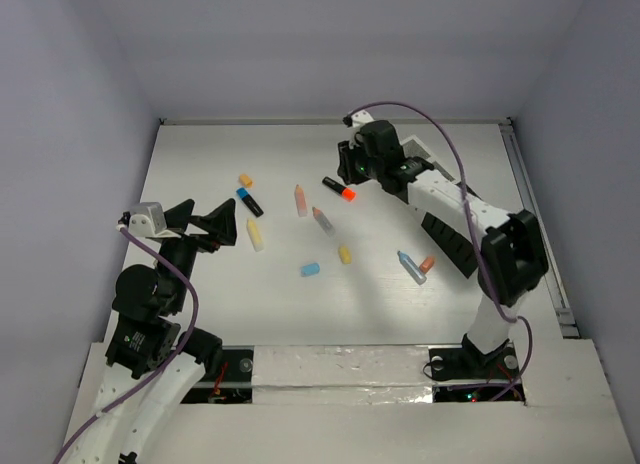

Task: Sort the stationery into containers
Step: Pick up the pen from the center of the board.

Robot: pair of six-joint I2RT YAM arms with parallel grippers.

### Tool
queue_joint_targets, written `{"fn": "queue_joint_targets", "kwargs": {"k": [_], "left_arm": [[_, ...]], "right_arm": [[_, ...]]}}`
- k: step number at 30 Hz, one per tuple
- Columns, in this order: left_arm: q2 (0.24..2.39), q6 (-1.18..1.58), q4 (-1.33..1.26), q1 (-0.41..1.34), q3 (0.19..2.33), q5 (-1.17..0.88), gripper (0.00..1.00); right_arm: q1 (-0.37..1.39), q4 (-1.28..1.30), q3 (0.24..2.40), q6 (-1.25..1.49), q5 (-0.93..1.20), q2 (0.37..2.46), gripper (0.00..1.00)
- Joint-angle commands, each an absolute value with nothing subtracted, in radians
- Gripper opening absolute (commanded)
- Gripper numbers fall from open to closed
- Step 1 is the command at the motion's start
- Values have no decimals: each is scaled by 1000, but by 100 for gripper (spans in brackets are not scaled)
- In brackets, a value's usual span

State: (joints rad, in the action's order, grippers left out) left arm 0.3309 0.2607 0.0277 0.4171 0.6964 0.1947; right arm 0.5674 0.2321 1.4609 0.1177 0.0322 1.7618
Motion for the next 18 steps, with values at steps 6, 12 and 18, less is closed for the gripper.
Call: {"fn": "queue_joint_targets", "kwargs": {"k": [6,12,18], "left_arm": [[334,258,-20,413,719,164,99],[370,253,-20,413,722,120,97],[393,242,-21,413,723,98,88]], "right_arm": [[617,405,1649,54,46,1962,55],[676,413,1628,74,67,2035,64],[686,367,1585,97,118,2075,65]]}}
